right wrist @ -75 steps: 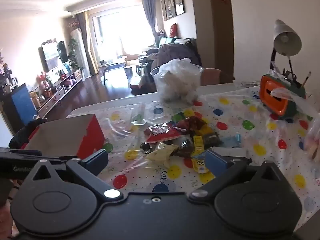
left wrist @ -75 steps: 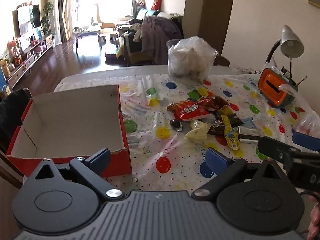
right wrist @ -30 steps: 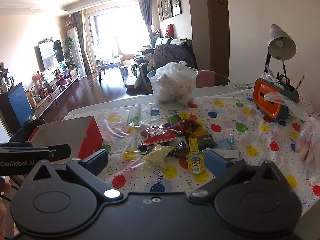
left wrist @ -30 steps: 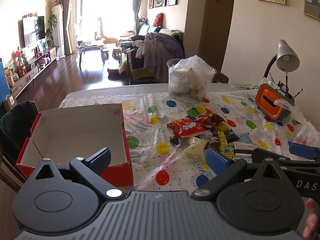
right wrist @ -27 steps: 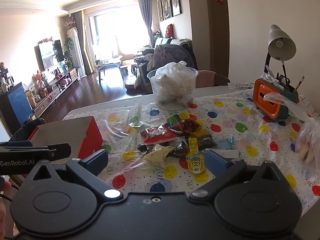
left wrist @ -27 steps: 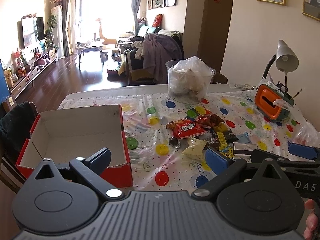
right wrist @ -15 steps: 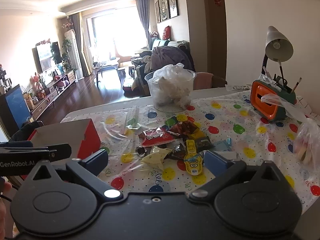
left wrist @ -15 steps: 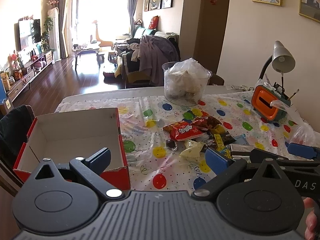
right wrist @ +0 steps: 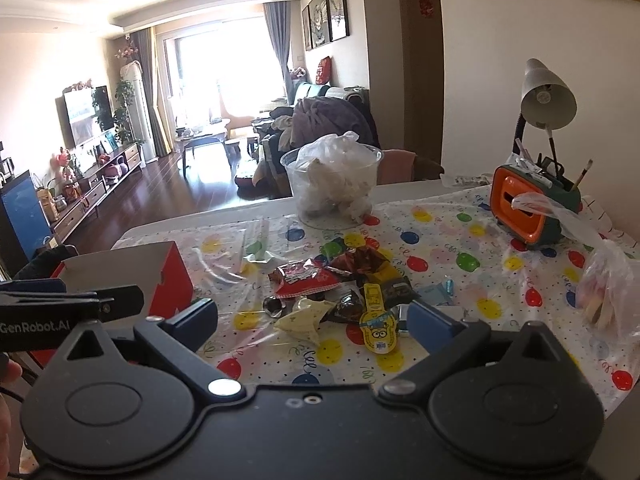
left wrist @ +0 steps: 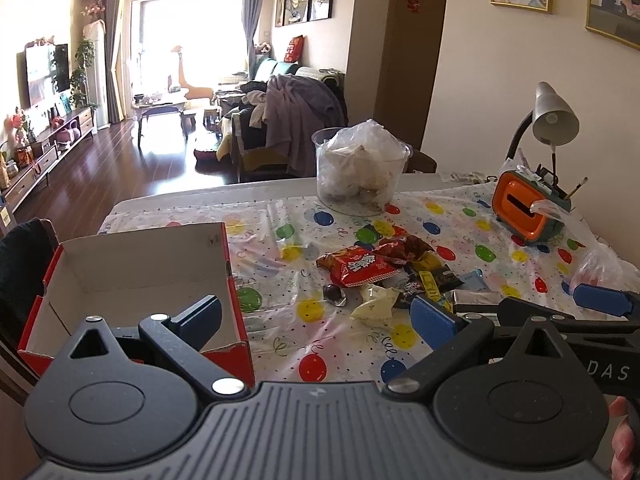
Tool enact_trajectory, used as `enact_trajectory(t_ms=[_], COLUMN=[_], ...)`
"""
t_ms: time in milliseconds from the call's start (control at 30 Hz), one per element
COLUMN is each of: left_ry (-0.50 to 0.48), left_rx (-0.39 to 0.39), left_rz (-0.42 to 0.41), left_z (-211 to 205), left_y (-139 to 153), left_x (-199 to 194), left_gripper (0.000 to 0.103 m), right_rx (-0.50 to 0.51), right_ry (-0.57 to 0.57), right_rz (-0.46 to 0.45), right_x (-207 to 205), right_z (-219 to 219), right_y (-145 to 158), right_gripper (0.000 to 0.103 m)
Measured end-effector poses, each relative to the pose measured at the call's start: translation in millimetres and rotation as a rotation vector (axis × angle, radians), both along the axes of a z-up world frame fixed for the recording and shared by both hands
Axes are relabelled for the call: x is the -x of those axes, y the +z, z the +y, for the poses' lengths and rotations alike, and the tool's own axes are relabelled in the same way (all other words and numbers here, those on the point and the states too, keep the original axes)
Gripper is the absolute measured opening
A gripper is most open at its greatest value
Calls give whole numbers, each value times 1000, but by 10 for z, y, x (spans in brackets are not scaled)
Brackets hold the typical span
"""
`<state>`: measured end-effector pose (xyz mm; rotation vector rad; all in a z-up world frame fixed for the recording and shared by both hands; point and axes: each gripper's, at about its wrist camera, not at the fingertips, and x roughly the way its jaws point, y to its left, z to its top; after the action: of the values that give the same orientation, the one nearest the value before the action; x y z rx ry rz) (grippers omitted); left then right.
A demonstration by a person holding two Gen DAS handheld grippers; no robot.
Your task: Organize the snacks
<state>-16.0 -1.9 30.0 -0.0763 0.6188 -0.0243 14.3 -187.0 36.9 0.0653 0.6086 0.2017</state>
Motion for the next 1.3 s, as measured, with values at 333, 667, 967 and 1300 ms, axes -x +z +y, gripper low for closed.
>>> enact_trajectory(t_ms=[333, 667, 967, 1300], left_ry=[-27, -43, -67, -111], left_rx=[-1, -2, -35, -74], left_rz=[1, 50, 125, 219], left_z=[-41, -186, -472, -865], left_y=[-25, -138, -290, -617], left_x=[-67, -339, -780, -1335], left_gripper=[102, 102, 101, 101], right_rx=[14, 16, 40, 182], right_ry=[-13, 16, 141, 345], right_rz=[-11, 25, 103, 151], right_x=[8, -215, -650, -1268], right_z=[-1, -135, -398, -795], right_y=[9, -79, -388, -889], right_gripper=[101, 101, 100, 94])
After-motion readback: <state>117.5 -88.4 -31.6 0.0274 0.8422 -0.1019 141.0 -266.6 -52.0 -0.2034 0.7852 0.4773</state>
